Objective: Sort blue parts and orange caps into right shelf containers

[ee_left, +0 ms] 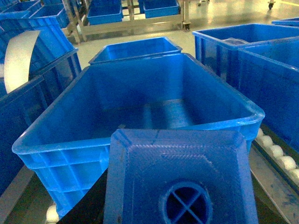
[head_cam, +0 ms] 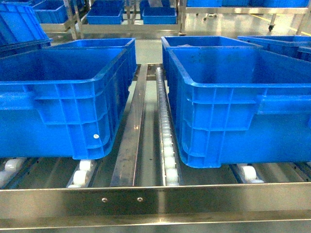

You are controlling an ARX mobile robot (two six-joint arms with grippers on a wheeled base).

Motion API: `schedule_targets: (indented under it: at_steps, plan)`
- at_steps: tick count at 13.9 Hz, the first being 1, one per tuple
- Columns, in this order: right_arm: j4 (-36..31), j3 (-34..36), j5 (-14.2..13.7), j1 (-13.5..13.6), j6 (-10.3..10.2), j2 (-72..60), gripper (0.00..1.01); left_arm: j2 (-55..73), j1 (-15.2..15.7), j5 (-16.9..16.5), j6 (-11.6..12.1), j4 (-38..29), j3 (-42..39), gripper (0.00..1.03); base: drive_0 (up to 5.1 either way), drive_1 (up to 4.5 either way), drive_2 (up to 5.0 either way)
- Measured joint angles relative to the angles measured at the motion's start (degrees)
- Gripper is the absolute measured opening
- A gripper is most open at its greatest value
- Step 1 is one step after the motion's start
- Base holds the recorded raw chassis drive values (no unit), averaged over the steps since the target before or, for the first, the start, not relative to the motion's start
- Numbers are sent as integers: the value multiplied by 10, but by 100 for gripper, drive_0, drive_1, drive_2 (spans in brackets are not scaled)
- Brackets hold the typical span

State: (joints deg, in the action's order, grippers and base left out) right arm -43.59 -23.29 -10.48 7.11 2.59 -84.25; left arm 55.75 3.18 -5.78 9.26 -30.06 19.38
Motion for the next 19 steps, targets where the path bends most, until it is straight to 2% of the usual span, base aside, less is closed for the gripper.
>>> schedule_targets:
  at_steps: [12, 13, 14, 15, 17, 19]
  plan:
    - [-3, 0, 1, 0, 0, 0, 43, 0, 0, 0, 0, 0, 0, 44, 0, 0, 0]
    - [-78, 13, 32, 0, 29, -8, 43, 0, 0, 0, 0, 0, 0, 44, 0, 0, 0]
    - [-65, 13, 54, 5, 61, 18, 43, 0, 0, 0, 0, 0, 0, 44, 0, 0, 0]
    - [-38, 12, 55, 10, 75, 51, 43, 0, 0, 0, 0, 0, 0, 44, 0, 0, 0]
    - [11, -28, 57, 7, 78, 110, 43, 0, 0, 0, 0, 0, 0, 44, 0, 0, 0]
    - [-66, -109, 65, -31, 80, 46, 43, 0, 0, 0, 0, 0, 0, 44, 0, 0, 0]
